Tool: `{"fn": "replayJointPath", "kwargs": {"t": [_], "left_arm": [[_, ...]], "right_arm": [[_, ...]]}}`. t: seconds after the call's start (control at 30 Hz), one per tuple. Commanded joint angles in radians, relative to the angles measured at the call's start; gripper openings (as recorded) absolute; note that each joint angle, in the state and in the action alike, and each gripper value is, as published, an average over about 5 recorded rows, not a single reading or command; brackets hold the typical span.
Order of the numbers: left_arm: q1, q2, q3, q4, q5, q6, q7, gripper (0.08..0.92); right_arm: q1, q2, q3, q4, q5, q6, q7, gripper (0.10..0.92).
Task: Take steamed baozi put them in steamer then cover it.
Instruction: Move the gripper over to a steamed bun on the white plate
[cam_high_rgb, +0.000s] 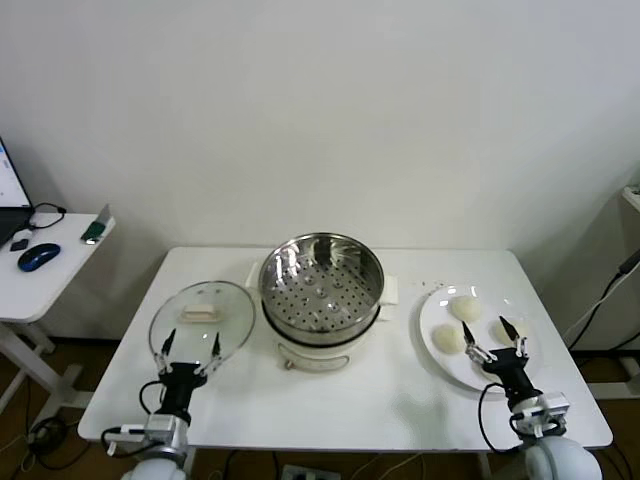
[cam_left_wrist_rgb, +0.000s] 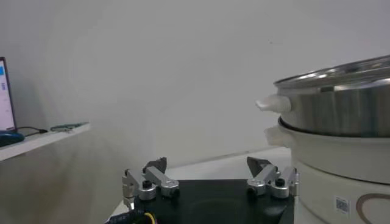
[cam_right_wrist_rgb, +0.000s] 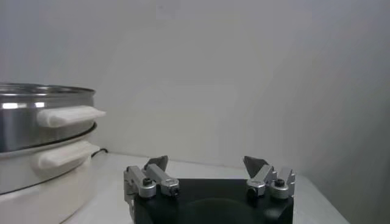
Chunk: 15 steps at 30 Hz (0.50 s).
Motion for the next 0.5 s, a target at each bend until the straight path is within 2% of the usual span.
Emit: {"fn": "replayJointPath", "kwargs": {"t": [0.03,0.3,0.5], "left_arm": [[-0.002,0.011,-0.006,-0.007,-0.005,0.007,-0.012,0.823],[0.001,0.030,-0.009,-0.019,-0.023,0.014,-0.022,0.823],[0.002,0.039,-0.005,-0.015,-0.030,0.015,-0.027,0.823]], "right_arm": [[0.148,-0.198,-0.046,-0.082,-0.082,-0.056,-0.203,0.823],[0.492,-0.569,-0.396,-0.303,-0.208,-0.109,-0.547,0.823],[0.915,-0.660,-0.806,-0.499,-0.358,-0.071,-0.776,0.823]]}}
